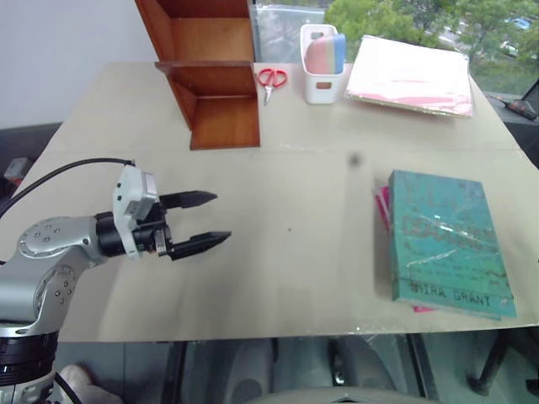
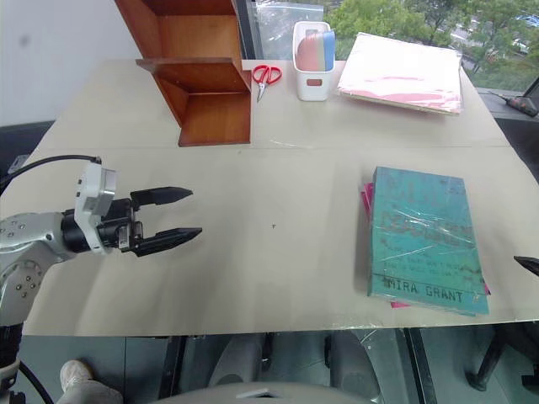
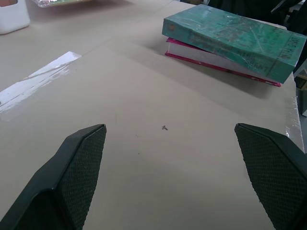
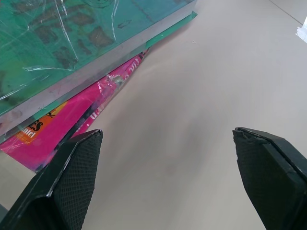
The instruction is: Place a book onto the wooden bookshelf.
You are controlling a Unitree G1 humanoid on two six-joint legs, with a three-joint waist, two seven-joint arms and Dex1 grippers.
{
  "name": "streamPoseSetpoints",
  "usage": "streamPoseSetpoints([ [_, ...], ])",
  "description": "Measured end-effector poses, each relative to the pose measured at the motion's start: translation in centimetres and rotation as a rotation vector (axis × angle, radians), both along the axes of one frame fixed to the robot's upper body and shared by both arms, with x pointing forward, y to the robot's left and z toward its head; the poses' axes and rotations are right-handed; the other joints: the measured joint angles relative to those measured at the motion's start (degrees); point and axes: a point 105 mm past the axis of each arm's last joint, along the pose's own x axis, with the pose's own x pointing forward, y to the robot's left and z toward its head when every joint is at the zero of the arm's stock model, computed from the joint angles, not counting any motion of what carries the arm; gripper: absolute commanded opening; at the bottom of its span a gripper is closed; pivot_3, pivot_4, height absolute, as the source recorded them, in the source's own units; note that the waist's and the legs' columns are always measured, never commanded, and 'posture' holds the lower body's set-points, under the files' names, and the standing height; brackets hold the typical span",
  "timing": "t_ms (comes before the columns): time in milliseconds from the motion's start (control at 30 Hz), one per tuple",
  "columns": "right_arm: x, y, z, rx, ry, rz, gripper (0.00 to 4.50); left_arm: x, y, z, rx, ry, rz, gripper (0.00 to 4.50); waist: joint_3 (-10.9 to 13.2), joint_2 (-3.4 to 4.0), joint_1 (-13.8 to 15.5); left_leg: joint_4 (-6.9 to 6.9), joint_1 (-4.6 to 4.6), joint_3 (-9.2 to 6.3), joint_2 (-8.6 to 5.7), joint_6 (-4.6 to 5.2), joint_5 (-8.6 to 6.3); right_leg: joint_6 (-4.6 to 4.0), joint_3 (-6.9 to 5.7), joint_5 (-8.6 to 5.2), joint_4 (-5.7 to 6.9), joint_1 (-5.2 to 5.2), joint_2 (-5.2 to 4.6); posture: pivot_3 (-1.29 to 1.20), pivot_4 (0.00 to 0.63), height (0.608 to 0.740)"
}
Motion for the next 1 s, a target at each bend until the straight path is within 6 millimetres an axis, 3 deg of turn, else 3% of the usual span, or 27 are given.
streamPoseSetpoints([
  [167,0.4,0.2,-0.1,0.021,0.004,-0.004,4.46,0.2,-0.3,0.8,-0.005,-0.030,-0.043,4.50,0.00,0.00,0.02,0.02,0.00,0.00,0.00,0.00,0.00,0.01,-0.01,0.01,0.01,0.01,0.00,0.00,0.150,0.740],
  [267,0.8,0.5,-0.3,0.039,0.010,-0.007,3.68,0.0,-0.7,1.5,-0.008,-0.062,-0.088,4.50,0.00,0.01,-0.01,0.02,0.00,0.02,0.00,0.00,0.00,0.01,0.02,0.01,0.01,0.00,0.00,0.00,0.150,0.740],
  [467,1.3,1.3,-1.0,0.066,0.023,0.014,0.74,-1.4,-2.6,2.3,-0.051,-0.080,-0.230,4.50,-0.01,0.01,0.00,0.02,-0.01,0.00,0.00,0.01,0.00,0.01,0.00,0.01,0.01,0.02,0.01,0.00,0.150,0.740],
  [533,1.4,1.7,-1.6,0.082,0.027,0.019,0.08,-1.9,-3.4,2.1,-0.044,-0.069,-0.283,4.50,-0.01,0.03,0.04,0.04,0.00,0.00,0.00,0.01,0.00,0.01,0.00,0.02,0.02,0.04,0.01,0.00,0.150,0.740],
  [800,3.8,4.5,-4.1,0.079,0.031,0.091,0.08,-2.0,-5.0,2.1,-0.058,-0.074,-0.348,4.50,-0.03,0.05,-0.16,0.17,0.02,-0.01,0.02,0.01,0.00,0.03,0.01,0.03,0.10,0.08,0.04,0.00,0.150,0.740],
  [1000,4.7,6.5,-4.4,0.071,0.022,0.135,0.08,-1.9,-5.1,2.0,-0.062,-0.074,-0.334,4.50,-0.03,0.06,0.02,0.16,0.00,-0.04,0.01,0.01,-0.01,0.02,-0.02,0.03,0.10,0.08,0.04,0.00,0.150,0.740],
])
